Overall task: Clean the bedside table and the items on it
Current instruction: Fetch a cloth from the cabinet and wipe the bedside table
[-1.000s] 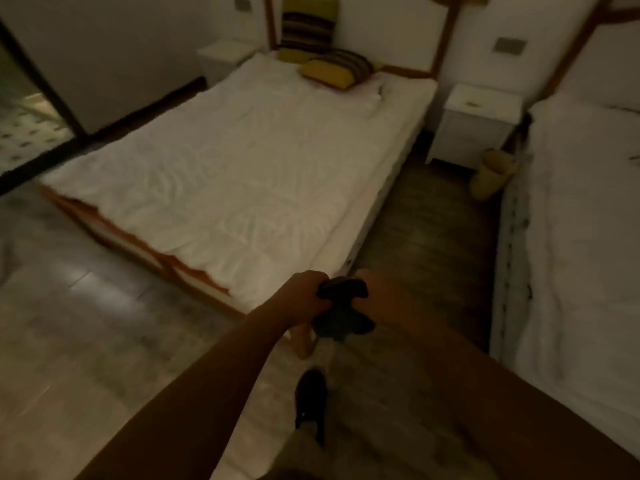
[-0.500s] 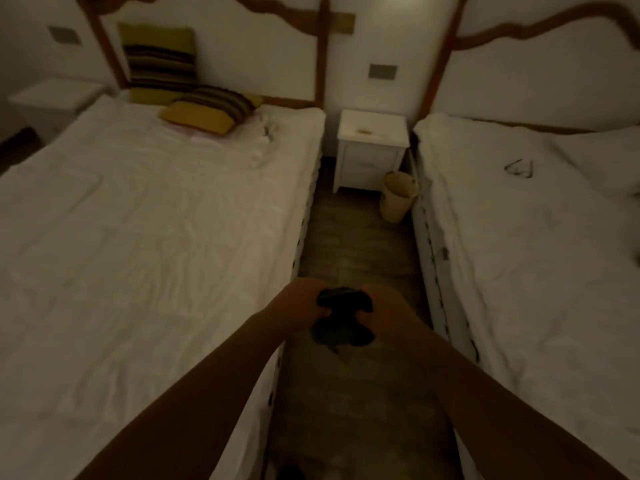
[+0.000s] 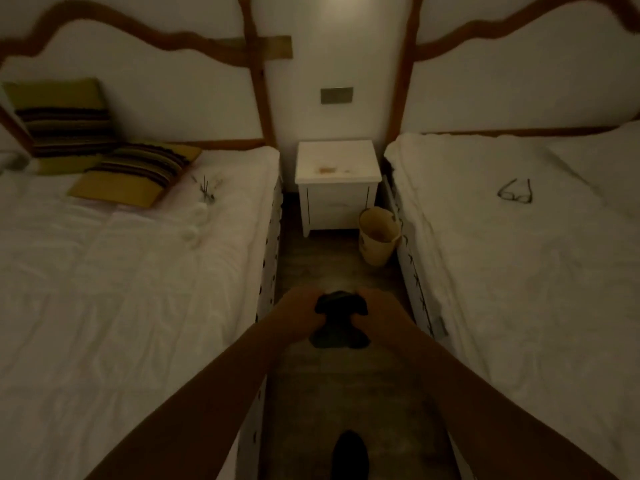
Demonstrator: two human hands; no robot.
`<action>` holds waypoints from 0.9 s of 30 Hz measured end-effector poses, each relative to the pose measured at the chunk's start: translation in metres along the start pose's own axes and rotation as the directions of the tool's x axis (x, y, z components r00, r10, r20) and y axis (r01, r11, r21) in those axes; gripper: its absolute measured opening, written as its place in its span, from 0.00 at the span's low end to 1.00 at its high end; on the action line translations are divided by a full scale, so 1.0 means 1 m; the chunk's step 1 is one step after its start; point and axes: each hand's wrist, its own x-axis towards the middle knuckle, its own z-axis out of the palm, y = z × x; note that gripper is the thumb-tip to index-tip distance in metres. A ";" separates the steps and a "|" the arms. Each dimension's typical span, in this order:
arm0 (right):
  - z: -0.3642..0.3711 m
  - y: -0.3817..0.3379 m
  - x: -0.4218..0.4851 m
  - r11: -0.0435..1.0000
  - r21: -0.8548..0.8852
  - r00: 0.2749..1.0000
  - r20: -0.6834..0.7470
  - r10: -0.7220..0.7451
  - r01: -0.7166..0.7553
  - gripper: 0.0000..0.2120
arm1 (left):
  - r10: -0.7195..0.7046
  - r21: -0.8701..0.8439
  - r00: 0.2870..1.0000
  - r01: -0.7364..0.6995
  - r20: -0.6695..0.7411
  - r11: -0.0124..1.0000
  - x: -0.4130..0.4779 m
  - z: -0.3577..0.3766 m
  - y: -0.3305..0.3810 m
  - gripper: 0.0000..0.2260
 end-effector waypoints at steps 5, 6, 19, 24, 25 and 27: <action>-0.058 0.001 0.117 0.999 0.032 0.999 -0.008 -0.032 0.032 0.04 | -0.019 -0.034 0.999 0.018 -0.028 0.999 0.118 -0.053 -0.011 0.05; -0.067 0.001 0.141 0.998 0.032 0.999 -0.014 -0.050 0.051 0.03 | -0.023 -0.048 0.999 0.021 -0.041 0.999 0.141 -0.063 -0.017 0.04; -0.151 -0.003 0.482 0.997 0.030 0.997 -0.004 0.072 -0.072 0.13 | -0.063 -0.157 0.997 0.056 -0.039 0.986 0.477 -0.179 -0.120 0.02; -0.191 0.008 0.592 0.997 -0.042 0.995 -0.081 0.063 -0.067 0.07 | -0.111 -0.216 0.994 0.103 -0.024 0.971 0.587 -0.216 -0.143 0.13; -0.196 0.012 0.617 0.997 -0.034 0.996 -0.068 0.062 -0.065 0.08 | -0.120 -0.235 0.993 0.112 -0.017 0.966 0.610 -0.221 -0.148 0.13; -0.202 0.024 0.666 0.997 -0.008 0.997 -0.028 0.075 -0.075 0.10 | -0.141 -0.239 0.990 0.142 0.024 0.961 0.658 -0.226 -0.161 0.11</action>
